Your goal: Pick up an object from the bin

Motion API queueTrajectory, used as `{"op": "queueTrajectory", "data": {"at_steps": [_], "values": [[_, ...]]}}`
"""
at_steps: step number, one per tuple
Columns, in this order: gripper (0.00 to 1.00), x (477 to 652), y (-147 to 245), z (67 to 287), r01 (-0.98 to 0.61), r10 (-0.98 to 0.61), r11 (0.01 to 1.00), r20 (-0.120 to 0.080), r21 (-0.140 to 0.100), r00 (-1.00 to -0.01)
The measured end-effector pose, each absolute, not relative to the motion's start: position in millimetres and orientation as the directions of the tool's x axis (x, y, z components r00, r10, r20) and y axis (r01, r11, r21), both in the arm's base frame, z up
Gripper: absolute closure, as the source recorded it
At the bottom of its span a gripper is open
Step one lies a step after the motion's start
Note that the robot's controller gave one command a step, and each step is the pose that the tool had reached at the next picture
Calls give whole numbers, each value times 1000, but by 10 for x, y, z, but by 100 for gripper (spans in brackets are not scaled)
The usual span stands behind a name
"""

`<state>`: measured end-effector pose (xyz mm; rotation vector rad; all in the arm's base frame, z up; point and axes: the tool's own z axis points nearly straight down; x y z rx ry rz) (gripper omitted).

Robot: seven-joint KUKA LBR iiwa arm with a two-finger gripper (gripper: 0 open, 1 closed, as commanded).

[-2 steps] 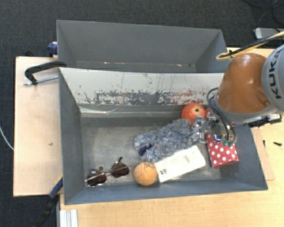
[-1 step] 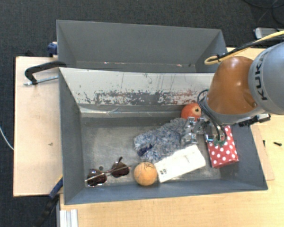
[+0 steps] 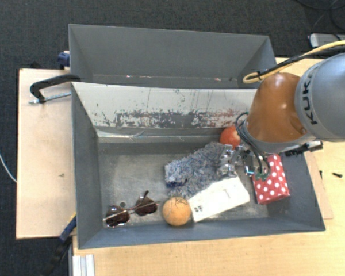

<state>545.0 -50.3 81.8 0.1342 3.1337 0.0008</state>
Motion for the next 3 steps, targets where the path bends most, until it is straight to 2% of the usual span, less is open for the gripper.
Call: {"op": "queueTrajectory", "data": {"at_steps": [1,2,3], "values": [[100,5760,-309,1021,-53,-53,999,-3,-1,-999],[100,5796,-352,1188,-71,-71,997,-6,1,-997],[100,5797,-447,1770,-73,-73,997,-1,1,-997]]}}
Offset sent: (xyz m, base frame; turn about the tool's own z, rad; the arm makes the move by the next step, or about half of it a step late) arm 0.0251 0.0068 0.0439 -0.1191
